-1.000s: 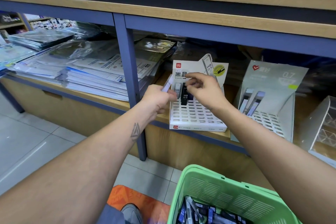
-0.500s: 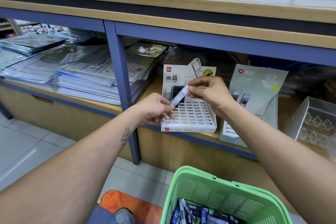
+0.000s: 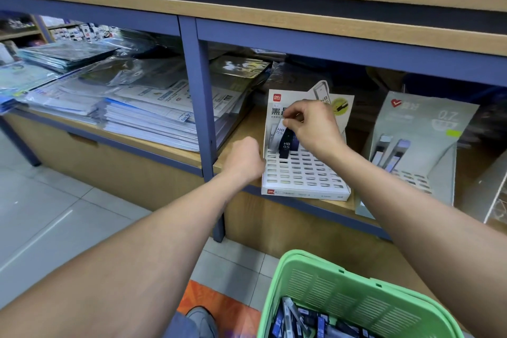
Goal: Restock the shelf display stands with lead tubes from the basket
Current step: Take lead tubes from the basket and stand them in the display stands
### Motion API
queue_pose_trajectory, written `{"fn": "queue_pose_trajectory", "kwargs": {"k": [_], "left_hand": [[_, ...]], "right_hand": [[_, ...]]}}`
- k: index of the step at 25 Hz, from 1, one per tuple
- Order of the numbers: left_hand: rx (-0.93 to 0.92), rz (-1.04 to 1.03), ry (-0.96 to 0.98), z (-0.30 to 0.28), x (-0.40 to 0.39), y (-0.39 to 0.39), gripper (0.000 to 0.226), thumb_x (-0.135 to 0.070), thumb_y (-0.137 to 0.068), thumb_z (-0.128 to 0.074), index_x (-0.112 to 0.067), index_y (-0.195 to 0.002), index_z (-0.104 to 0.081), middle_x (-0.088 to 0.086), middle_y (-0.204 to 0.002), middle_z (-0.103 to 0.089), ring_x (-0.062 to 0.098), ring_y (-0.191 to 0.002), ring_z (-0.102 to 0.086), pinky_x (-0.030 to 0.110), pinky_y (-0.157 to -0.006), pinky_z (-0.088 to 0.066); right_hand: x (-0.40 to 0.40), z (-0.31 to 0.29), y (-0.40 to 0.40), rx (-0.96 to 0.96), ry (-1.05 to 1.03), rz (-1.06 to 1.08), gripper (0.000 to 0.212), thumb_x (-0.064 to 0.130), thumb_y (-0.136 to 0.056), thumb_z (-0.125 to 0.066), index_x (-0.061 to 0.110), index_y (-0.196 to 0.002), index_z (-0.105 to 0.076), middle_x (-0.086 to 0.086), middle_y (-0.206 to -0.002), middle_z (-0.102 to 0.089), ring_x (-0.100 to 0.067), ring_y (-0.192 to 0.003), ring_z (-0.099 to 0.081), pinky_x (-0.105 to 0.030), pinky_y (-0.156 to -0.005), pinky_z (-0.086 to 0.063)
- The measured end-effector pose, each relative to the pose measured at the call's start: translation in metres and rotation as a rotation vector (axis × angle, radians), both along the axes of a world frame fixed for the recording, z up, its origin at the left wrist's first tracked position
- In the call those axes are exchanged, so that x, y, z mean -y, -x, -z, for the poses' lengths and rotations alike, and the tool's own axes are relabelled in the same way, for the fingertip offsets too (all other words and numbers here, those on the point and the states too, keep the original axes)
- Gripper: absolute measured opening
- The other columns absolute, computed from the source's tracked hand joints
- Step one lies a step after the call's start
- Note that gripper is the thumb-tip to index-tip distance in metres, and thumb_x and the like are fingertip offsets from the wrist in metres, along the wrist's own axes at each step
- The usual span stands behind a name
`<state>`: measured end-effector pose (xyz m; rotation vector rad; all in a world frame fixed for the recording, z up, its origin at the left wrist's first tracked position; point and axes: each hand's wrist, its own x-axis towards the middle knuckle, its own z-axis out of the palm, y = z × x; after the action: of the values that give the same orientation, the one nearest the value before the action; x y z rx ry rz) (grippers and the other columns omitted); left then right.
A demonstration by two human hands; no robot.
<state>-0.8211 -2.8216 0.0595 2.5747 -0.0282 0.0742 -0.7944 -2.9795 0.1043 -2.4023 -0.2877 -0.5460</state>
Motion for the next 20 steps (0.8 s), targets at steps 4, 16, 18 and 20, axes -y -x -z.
{"fn": "queue_pose_trajectory", "kwargs": {"k": [4, 16, 18, 20], "left_hand": [[-0.020, 0.036, 0.030, 0.004, 0.005, -0.006, 0.020, -0.010, -0.089, -0.067, -0.011, -0.072, -0.057, 0.012, -0.087, -0.070, 0.031, -0.074, -0.070, 0.042, -0.066, -0.062], [0.008, 0.027, -0.017, 0.002, 0.008, -0.005, 0.012, -0.013, -0.088, -0.071, -0.010, -0.082, -0.062, 0.005, -0.085, -0.064, 0.023, -0.070, -0.063, 0.024, -0.044, -0.038], [-0.003, 0.025, 0.003, 0.003, 0.009, -0.005, 0.010, -0.014, -0.088, -0.071, -0.008, -0.084, -0.064, 0.007, -0.087, -0.068, 0.025, -0.072, -0.067, 0.028, -0.049, -0.047], [-0.008, 0.015, 0.001, 0.002, 0.009, -0.005, 0.011, -0.014, -0.088, -0.071, -0.007, -0.084, -0.062, 0.009, -0.088, -0.068, 0.027, -0.073, -0.067, 0.030, -0.052, -0.047]], "right_hand": [[-0.006, 0.010, -0.008, 0.035, 0.076, -0.019, 0.012, 0.013, -0.089, -0.075, 0.014, -0.100, -0.078, -0.004, -0.102, -0.075, -0.020, -0.093, -0.068, -0.037, -0.088, -0.055], [-0.011, 0.012, -0.023, 0.025, 0.138, 0.027, 0.012, 0.016, -0.090, -0.072, 0.019, -0.100, -0.078, -0.003, -0.106, -0.074, -0.022, -0.097, -0.067, -0.035, -0.088, -0.055], [-0.010, 0.010, -0.022, -0.001, 0.127, 0.027, 0.012, 0.015, -0.090, -0.072, 0.020, -0.099, -0.078, -0.003, -0.104, -0.074, -0.021, -0.096, -0.067, -0.032, -0.086, -0.053], [-0.010, 0.007, -0.020, -0.034, 0.121, 0.004, 0.012, 0.014, -0.089, -0.073, 0.019, -0.099, -0.078, -0.003, -0.101, -0.074, -0.020, -0.095, -0.066, -0.027, -0.083, -0.050]]}}
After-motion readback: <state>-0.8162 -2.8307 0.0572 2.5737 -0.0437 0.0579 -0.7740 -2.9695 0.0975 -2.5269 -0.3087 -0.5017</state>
